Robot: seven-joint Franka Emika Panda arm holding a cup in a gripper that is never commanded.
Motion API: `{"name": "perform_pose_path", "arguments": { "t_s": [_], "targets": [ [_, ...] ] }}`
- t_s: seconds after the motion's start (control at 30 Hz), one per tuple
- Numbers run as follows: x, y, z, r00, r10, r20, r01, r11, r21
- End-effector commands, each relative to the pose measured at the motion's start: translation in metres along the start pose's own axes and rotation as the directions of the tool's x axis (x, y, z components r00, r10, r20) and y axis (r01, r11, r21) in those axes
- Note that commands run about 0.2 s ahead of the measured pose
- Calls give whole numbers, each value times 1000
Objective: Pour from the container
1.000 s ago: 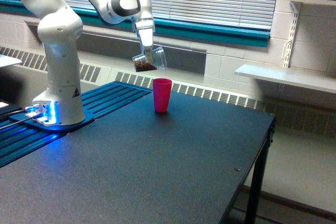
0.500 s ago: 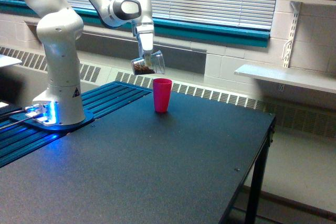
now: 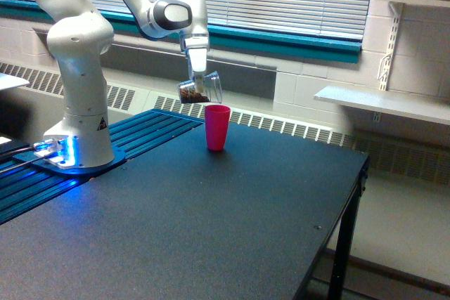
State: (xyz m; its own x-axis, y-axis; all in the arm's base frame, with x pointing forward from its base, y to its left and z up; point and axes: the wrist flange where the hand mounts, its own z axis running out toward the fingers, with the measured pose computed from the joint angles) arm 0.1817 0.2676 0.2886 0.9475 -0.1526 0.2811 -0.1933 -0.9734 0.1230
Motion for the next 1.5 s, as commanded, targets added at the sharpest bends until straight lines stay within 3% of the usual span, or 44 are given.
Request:
{"name": "perform_pose_path", "arguments": {
  "t_s": [0.03, 0.6, 0.97, 1.5],
  "targets": [
    [-2, 8, 12, 999, -32, 28, 33, 999, -35],
    [-9, -8, 13, 992, -98, 75, 102, 994, -43],
    [-9, -5, 20, 988, -105, 113, 114, 990, -78],
    [10, -6, 15, 987, -126, 104, 137, 984, -111]
  ]
}}
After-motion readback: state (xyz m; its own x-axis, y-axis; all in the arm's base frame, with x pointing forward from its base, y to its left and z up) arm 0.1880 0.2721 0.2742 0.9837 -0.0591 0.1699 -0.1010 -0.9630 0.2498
